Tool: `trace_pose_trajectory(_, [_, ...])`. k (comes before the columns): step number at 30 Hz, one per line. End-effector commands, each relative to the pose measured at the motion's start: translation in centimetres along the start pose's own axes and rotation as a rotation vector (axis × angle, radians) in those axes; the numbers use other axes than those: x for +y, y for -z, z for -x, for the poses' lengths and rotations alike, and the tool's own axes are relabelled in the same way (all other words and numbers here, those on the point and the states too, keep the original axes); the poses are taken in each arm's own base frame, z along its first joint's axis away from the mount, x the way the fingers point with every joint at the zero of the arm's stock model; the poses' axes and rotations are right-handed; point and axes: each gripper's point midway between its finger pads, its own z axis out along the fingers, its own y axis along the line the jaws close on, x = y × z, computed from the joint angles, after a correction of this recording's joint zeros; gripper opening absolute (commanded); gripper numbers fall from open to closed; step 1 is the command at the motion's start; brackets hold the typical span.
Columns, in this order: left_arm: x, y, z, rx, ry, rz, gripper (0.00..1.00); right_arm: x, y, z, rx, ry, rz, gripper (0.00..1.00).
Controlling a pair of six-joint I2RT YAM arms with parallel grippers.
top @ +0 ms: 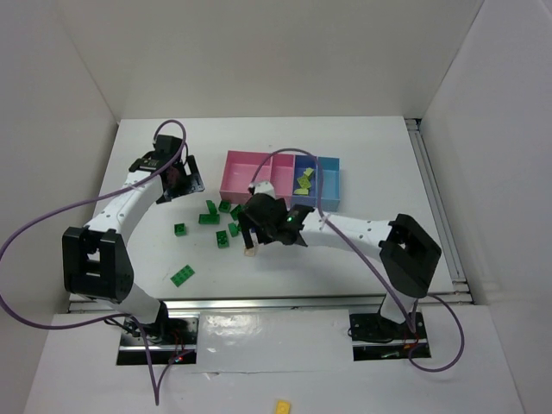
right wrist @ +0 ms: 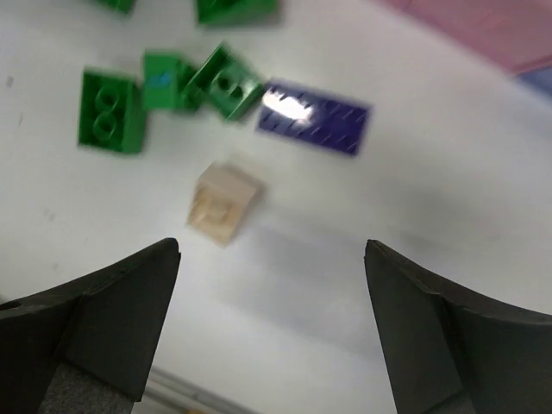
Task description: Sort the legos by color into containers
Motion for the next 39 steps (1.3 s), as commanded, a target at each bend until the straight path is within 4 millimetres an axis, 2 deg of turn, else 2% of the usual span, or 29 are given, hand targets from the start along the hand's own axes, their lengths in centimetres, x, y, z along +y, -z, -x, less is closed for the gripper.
trace_pose_trajectory(1, [0.2, 0.5, 0.3, -0.012, 0.025, 0.006, 0.99, 4.1, 0.5, -1.0, -0.012, -0.098, 0.098, 0.97])
trace_pose_trajectory(2, [0.2, 0.5, 0.3, -0.012, 0.025, 0.006, 0.99, 4.4, -0.4, -2.2, 0.017, -0.089, 0.087, 0.97])
trace_pose_trajectory(4, [0.2, 0.5, 0.3, -0.012, 0.025, 0.006, 0.99, 6.0, -0.7, -2.1, 0.019, -0.086, 0.104, 0.97])
trace_pose_trajectory(6, [0.3, 0.5, 0.3, -0.012, 0.016, 0.006, 0.99, 6.7, -2.0, -2.5, 0.031, -0.072, 0.091, 0.97])
trace_pose_trajectory(9, [0.3, 0.8, 0.5, -0.02, 0.009, 0.002, 0.99, 6.2, -3.9, -4.0, 0.083, -0.043, 0.026, 0.95])
trace_pose_trajectory(10, [0.3, 0.8, 0.5, -0.02, 0.009, 0.002, 0.99, 6.4, -4.1, -3.4, 0.075, -0.044, 0.02, 0.93])
trace_pose_trajectory(12, [0.3, 1.1, 0.6, -0.028, 0.01, -0.002, 0.99, 6.2, -5.0, -4.0, 0.09, -0.024, -0.004, 0.91])
trace_pose_trajectory(15, [0.3, 1.1, 0.6, -0.028, 0.001, -0.002, 0.99, 6.1, -5.7, -3.7, 0.083, -0.019, -0.032, 0.84])
trace_pose_trajectory(17, [0.2, 1.1, 0.6, -0.024, 0.001, -0.01, 0.99, 6.3, -6.1, -3.4, 0.081, -0.016, -0.043, 0.71])
trace_pose_trajectory(18, [0.2, 1.1, 0.6, -0.024, -0.008, -0.01, 0.99, 6.0, -6.4, -4.0, 0.099, -0.007, -0.057, 0.65])
trace_pose_trajectory(19, [-0.1, 1.3, 0.8, -0.028, -0.007, -0.022, 0.99, 6.0, -6.3, -3.5, 0.083, -0.022, -0.065, 0.57])
trace_pose_trajectory(20, [-0.1, 1.3, 0.8, -0.028, -0.007, -0.022, 0.99, 5.7, -5.8, -3.0, 0.066, -0.035, -0.083, 0.43])
trace_pose_trajectory(21, [0.2, 1.2, 1.0, -0.029, 0.001, -0.017, 0.99, 5.2, -5.4, -2.8, 0.06, -0.032, -0.098, 0.36])
trace_pose_trajectory(22, [0.1, 1.4, 1.3, -0.037, 0.002, -0.021, 0.99, 5.2, -4.2, -1.6, 0.024, -0.055, -0.09, 0.31])
trace_pose_trajectory(24, [0.0, 1.4, 1.2, -0.034, -0.007, -0.029, 0.99, 3.6, -2.9, -0.9, -0.023, -0.057, -0.133, 0.27])
trace_pose_trajectory(25, [0.0, 1.4, 1.2, -0.034, -0.007, -0.029, 0.99, 3.2, -1.2, 0.4, -0.069, -0.074, -0.131, 0.27])
trace_pose_trajectory(26, [0.0, 1.4, 1.2, -0.034, -0.007, -0.029, 0.99, 1.1, -0.9, 0.4, -0.09, -0.085, -0.192, 0.27])
trace_pose_trajectory(27, [0.0, 1.4, 1.2, -0.034, -0.007, -0.029, 0.99, 0.0, -0.2, 0.8, -0.104, -0.093, -0.215, 0.26])
trace_pose_trajectory(28, [0.0, 1.4, 1.2, -0.034, -0.007, -0.029, 0.99, -1.0, 1.3, 2.2, -0.148, -0.124, -0.216, 0.26])
trace_pose_trajectory(29, [0.0, 1.4, 1.2, -0.034, -0.007, -0.029, 0.99, -2.9, 1.8, 2.2, -0.162, -0.13, -0.265, 0.26])
trace_pose_trajectory(30, [0.0, 1.4, 1.2, -0.034, -0.007, -0.029, 0.99, -4.9, 2.2, 3.2, -0.182, -0.179, -0.297, 0.26])
trace_pose_trajectory(32, [0.1, 1.3, 0.9, -0.026, -0.009, -0.026, 0.99, -7.8, 3.6, 4.2, -0.21, -0.217, -0.325, 0.28])
trace_pose_trajectory(33, [0.1, 1.2, 0.9, -0.026, -0.009, -0.026, 0.99, -10.3, 3.6, 5.5, -0.231, -0.26, -0.35, 0.28])
trace_pose_trajectory(36, [0.1, 1.1, 0.5, -0.013, -0.01, -0.031, 0.99, -14.1, 3.7, 7.1, -0.241, -0.316, -0.403, 0.29])
trace_pose_trajectory(37, [0.1, 1.1, 0.5, -0.013, 0.0, -0.031, 0.99, -16.3, 3.7, 7.8, -0.255, -0.333, -0.44, 0.31])
trace_pose_trajectory(38, [0.1, 1.1, 0.5, -0.013, 0.0, -0.031, 0.99, -17.2, 2.9, 7.9, -0.236, -0.333, -0.459, 0.31])
trace_pose_trajectory(39, [-0.1, 1.1, 0.4, -0.007, 0.0, -0.042, 0.99, -18.7, 2.8, 9.1, -0.246, -0.354, -0.475, 0.32])
